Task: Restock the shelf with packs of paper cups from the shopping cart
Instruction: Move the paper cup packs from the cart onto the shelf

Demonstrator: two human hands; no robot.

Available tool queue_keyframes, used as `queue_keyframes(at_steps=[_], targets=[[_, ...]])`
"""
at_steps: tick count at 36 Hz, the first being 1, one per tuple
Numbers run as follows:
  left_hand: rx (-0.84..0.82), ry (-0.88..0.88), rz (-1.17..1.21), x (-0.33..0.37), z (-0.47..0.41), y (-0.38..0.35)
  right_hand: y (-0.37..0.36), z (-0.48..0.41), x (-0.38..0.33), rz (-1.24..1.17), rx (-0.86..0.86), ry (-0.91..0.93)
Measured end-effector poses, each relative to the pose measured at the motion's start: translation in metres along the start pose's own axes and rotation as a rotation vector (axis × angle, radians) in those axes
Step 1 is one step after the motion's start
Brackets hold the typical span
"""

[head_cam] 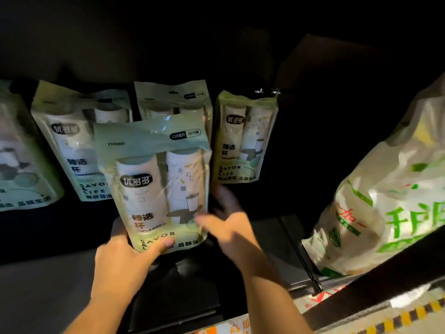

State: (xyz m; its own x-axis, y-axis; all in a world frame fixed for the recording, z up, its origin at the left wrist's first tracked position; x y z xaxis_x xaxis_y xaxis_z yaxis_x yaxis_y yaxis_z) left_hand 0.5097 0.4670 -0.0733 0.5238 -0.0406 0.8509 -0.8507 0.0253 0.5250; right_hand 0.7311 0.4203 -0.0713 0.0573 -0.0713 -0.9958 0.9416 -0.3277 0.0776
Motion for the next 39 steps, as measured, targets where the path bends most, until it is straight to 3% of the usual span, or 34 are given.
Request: queue_keyframes(at_steps=[1, 3, 6, 11, 16, 20, 24, 31, 39], targets=[[-0.011, -0.004, -0.007, 0.001, 0.001, -0.001, -0.014, 0.002, 0.005, 0.018, -0.123, -0.018], [-0.039, -0.032, -0.039, 0.002, 0.001, -0.003, -0.023, 0.002, 0.009, 0.001, -0.199, -0.004], [-0.113, -0.100, -0.165, 0.002, -0.002, -0.010, -0.002, 0.003, 0.012, 0.007, -0.049, 0.006], [-0.152, -0.135, -0.327, 0.008, -0.005, -0.017, 0.076, 0.031, 0.018, 0.159, 0.382, 0.050], [-0.268, -0.169, -0.330, 0.008, -0.004, -0.026, 0.126, 0.023, 0.018, 0.299, 0.535, -0.007], [-0.311, -0.139, -0.265, 0.006, -0.002, -0.028, 0.141, 0.005, 0.018, 0.234, 0.618, -0.035], [-0.282, -0.178, -0.302, 0.007, -0.003, -0.030, 0.142, -0.009, 0.010, 0.175, 0.625, 0.069], [-0.285, -0.228, -0.346, 0.001, -0.005, -0.034, 0.143, -0.033, 0.014, 0.275, 0.542, 0.080], [-0.265, -0.232, -0.336, 0.004, -0.003, -0.033, 0.142, -0.039, 0.019, 0.229, 0.519, 0.106]])
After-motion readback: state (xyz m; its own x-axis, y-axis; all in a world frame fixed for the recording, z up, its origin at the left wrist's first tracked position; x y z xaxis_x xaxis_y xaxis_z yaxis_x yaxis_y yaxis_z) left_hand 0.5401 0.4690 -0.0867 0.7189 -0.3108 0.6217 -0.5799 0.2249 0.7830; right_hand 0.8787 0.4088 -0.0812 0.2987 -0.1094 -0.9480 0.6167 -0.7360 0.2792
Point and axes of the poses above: each hand's wrist, its own z-axis away from the middle knuckle, its own y-axis out of the back of the hand, x = y × z, the point moved 8 cm from there along -z, towards the middle knuckle, and after that the axes turned 5 degrees about z, right-handed, at the moved point
